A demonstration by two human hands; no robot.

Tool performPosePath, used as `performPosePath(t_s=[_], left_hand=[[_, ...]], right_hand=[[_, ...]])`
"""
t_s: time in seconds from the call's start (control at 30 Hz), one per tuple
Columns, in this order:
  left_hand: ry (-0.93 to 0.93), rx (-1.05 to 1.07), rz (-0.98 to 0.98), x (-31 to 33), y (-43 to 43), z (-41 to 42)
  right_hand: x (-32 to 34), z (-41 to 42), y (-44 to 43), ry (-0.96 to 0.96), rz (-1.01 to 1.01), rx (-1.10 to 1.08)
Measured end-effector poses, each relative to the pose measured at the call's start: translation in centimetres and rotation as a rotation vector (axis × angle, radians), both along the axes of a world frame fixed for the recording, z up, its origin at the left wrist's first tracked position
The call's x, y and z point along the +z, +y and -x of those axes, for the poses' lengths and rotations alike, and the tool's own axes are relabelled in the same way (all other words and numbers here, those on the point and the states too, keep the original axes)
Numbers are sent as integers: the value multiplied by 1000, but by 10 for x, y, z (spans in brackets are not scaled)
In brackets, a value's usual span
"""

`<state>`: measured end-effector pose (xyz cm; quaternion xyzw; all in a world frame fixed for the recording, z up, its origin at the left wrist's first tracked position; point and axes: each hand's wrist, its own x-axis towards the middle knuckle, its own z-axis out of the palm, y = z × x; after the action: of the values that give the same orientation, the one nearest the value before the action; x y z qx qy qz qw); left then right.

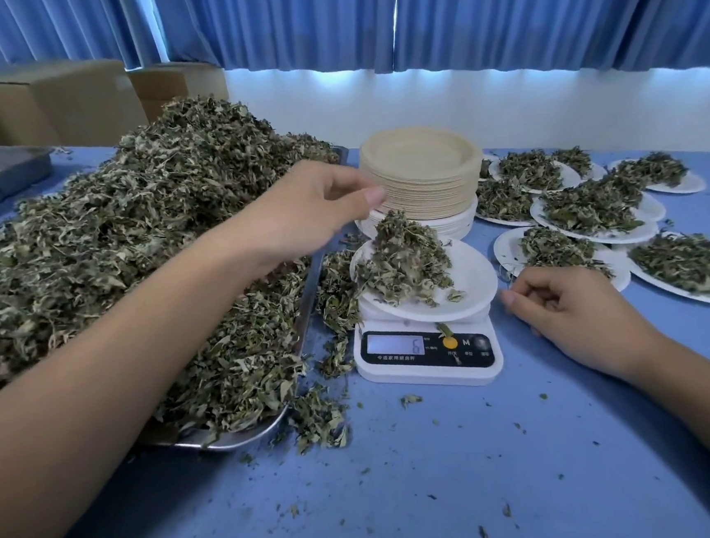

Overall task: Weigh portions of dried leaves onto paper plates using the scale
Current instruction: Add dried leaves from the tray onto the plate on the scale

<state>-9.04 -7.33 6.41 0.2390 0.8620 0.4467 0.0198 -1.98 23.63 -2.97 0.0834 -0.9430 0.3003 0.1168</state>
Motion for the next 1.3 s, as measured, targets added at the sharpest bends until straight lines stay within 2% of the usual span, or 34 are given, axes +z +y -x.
performPosePath(t_s=[0.07, 0.17, 0.33, 0.43, 0.5, 0.8, 1.03, 1.1, 1.3], left_hand=[[58, 61, 51, 5, -8, 2], [73, 107, 342, 10, -24, 11], [-17, 105, 900, 8, -50, 26], [-137, 16, 1135, 3, -53, 25], [-141, -32, 1217, -2, -49, 23], [-92, 3, 1126, -6, -42, 22], [-12, 51, 910, -3, -46, 29], [14, 61, 905, -3, -46, 30], [-111, -51, 974, -6, -45, 28]], right_hand=[[1, 0, 0, 1, -6, 4], [1, -1, 0, 1, 0, 9], [0, -1, 0, 1, -8, 14], [0, 0, 0, 0, -11, 12], [0, 0, 0, -2, -8, 14], [1, -1, 0, 1, 8, 22], [0, -1, -1, -10, 9, 14], [0, -1, 0, -17, 11, 12], [1, -1, -1, -11, 19, 13]])
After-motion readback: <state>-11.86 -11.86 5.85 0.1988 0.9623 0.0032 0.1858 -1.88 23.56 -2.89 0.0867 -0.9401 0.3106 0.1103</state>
